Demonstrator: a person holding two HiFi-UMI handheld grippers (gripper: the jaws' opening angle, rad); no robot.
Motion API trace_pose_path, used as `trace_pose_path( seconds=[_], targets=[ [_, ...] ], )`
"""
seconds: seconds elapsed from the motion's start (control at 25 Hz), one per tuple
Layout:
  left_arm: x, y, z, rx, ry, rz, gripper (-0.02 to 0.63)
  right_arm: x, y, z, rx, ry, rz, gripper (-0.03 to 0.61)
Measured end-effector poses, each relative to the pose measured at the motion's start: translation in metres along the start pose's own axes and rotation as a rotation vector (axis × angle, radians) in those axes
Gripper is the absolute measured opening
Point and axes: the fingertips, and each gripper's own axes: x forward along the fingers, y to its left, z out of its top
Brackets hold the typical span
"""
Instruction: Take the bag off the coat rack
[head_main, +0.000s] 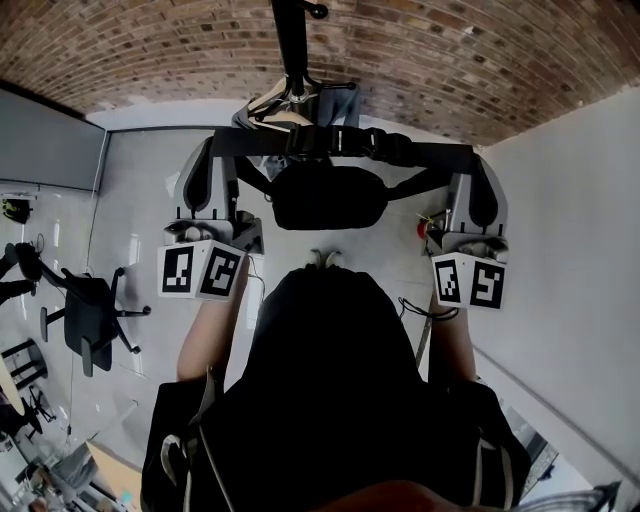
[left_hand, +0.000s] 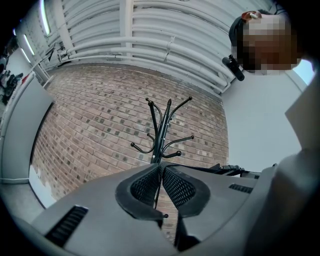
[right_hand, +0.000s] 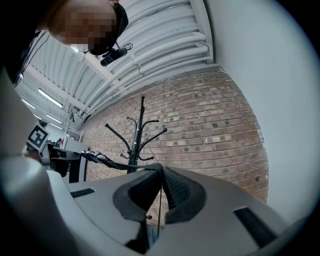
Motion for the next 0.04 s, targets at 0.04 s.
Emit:
trace_pose_path(
  seconds=[0.04],
  targets=[
    [-0.0002, -0.0007, -0.0002, 0.000, -0.002, -0.001, 0.025, -0.0004, -0.0007, -0.0001, 0.000, -0.001, 0.000, 0.023]
  ],
)
